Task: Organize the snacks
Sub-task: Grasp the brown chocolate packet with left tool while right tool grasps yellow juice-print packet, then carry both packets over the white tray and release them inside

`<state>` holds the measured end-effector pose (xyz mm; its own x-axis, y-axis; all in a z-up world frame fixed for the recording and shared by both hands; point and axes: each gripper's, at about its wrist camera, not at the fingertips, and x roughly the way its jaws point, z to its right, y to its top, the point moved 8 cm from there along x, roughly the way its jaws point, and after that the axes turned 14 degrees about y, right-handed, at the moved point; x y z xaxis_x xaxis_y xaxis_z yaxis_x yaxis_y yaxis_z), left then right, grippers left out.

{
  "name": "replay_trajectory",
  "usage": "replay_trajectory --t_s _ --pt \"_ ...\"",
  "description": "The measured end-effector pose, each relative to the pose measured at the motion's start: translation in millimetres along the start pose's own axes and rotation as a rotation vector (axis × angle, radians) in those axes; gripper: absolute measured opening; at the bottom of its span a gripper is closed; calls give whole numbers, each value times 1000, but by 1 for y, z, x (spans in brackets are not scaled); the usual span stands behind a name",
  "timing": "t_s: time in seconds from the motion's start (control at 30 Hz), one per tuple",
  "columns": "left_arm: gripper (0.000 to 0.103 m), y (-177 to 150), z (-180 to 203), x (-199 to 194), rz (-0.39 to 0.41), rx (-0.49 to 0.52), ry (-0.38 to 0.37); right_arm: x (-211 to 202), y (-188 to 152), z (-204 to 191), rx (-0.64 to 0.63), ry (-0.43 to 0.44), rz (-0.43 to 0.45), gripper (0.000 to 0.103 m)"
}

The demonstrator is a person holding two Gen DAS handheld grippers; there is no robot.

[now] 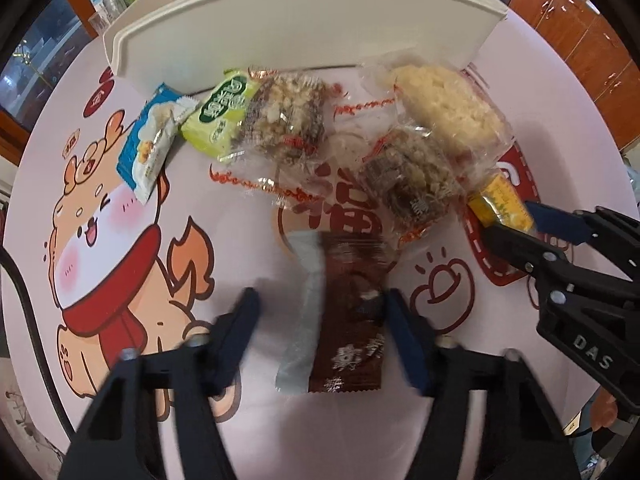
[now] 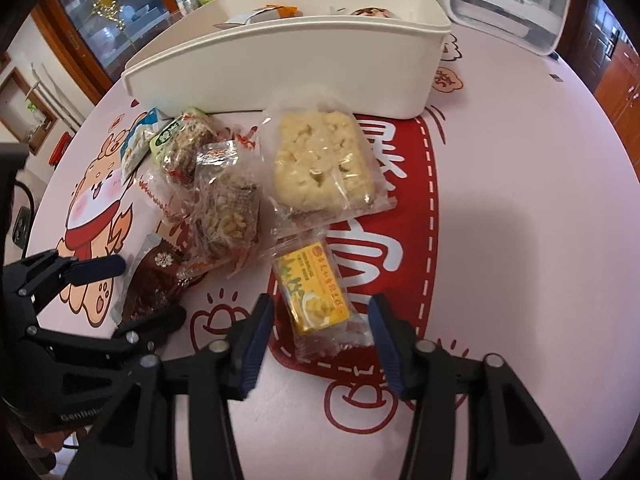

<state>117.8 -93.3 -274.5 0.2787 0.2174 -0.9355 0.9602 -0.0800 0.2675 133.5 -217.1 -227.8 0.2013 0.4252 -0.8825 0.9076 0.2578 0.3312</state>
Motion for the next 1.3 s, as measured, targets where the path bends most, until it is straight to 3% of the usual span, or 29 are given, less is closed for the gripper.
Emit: replay_trajectory --t_s 0.03,0.13,0.53,0.7,0.8,1.0,1.3 --pt "35 4 -4 -2 6 3 -2 0 0 -1 -2 4 -2 35" --pt "34 4 -5 -4 5 -3 -5 -1 -1 -3 7 16 -2 29" --pt "32 -14 -37 -28 49 16 -6 -8 -21 -21 50 56 -7 27" --pt "32 -10 -54 -43 57 16 0 -20 -14 -40 54 81 41 27" --pt "32 8 -58 -50 74 6 0 -33 1 -50 62 97 87 28" --pt "32 57 -88 -88 185 -11 24 -69 39 -61 63 98 197 28" --pt "32 159 -135 -147 321 -29 75 -134 135 -72 47 52 397 28"
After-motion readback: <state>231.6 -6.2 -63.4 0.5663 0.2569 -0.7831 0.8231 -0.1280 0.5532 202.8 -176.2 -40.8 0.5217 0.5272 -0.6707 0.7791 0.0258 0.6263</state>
